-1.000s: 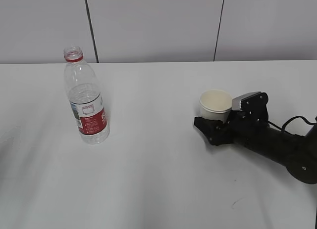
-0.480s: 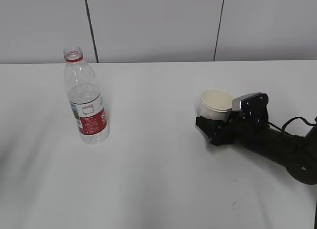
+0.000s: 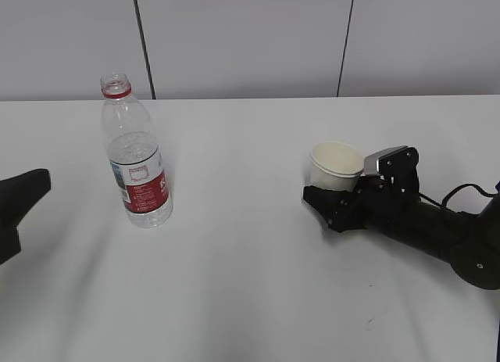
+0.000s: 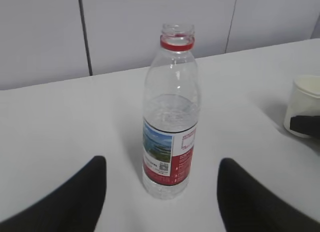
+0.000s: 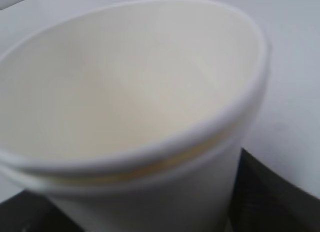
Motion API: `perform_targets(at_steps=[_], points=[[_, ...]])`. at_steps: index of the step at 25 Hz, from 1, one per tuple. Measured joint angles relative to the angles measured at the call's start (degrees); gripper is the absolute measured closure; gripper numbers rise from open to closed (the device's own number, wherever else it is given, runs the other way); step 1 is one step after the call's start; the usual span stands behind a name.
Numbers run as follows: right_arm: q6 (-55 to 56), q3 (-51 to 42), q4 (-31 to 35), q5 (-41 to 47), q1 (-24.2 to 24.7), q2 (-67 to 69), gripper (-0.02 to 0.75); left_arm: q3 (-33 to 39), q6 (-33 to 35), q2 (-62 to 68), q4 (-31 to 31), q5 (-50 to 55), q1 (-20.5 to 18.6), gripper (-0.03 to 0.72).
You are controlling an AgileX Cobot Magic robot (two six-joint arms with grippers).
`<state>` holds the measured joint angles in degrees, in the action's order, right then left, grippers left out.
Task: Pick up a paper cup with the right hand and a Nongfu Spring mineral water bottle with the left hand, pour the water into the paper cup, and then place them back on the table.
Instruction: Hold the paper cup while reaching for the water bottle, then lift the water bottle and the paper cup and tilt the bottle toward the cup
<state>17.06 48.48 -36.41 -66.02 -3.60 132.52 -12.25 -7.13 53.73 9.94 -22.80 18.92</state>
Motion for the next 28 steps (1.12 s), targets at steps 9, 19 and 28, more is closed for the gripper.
perform_targets(at_steps=[9, 19, 28], points=[[0.13, 0.00, -0.77, 0.00, 0.00, 0.00, 0.204, 0.00, 0.58, 22.62, 1.23, -22.40, 0.05, 0.137], [0.13, 0.00, -1.74, 0.00, 0.00, 0.00, 0.204, -5.50, 3.63, 47.61, -0.43, -41.90, 0.05, 0.127], [0.13, 0.05, -4.14, 0.00, 0.00, 0.00, 0.205, -13.68, 3.82, 59.40, -1.98, -42.47, 0.05, 0.127]])
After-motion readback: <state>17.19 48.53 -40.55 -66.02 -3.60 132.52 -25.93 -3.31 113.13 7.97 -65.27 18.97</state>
